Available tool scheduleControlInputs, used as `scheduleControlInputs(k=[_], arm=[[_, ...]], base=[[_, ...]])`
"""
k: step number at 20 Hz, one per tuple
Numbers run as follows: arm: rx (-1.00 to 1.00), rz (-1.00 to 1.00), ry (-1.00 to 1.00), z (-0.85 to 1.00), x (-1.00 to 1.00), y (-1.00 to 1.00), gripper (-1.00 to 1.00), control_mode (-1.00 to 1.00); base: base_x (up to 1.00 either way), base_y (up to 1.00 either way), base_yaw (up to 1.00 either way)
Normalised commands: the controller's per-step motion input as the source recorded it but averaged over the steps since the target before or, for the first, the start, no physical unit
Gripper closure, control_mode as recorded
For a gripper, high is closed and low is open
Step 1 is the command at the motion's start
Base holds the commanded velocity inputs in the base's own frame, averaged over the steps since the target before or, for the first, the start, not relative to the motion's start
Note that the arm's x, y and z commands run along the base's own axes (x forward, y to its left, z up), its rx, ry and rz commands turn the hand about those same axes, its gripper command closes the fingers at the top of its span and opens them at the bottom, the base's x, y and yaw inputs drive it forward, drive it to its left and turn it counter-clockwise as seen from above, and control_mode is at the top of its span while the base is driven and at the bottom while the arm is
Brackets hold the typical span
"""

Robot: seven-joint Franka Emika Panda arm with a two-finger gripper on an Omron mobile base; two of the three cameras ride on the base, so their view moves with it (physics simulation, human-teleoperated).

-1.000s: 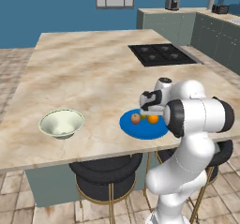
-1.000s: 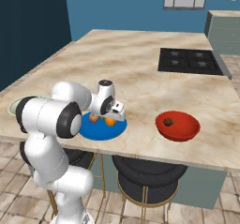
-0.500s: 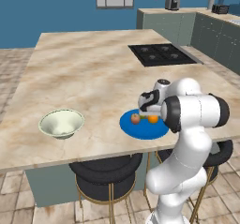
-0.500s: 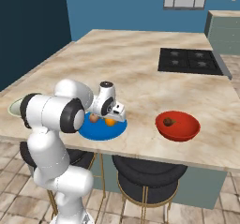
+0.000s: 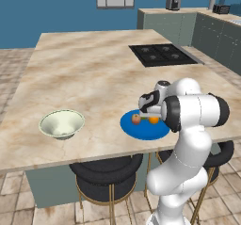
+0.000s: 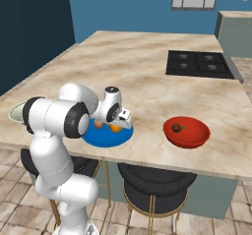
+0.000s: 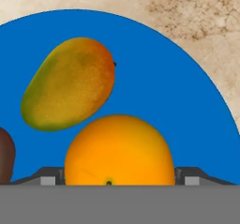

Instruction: Take the fruits from the plate on the dining counter and place two fruits in each bowl.

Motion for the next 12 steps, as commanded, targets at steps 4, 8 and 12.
scheduleControlInputs(k=[4, 8, 12], arm=[[0.00, 0.00, 0.00, 0.00, 0.00, 0.00, 1.00, -1.00], [0.00, 0.00, 0.00, 0.05, -0.05, 0.00, 1.00, -1.00], [0.00, 0.00, 0.00, 0.68, -0.35, 0.00, 1.00, -1.00]], base=[[0.00, 0.00, 0.00], [0.00, 0.00, 0.00], [0.00, 0.00, 0.00]])
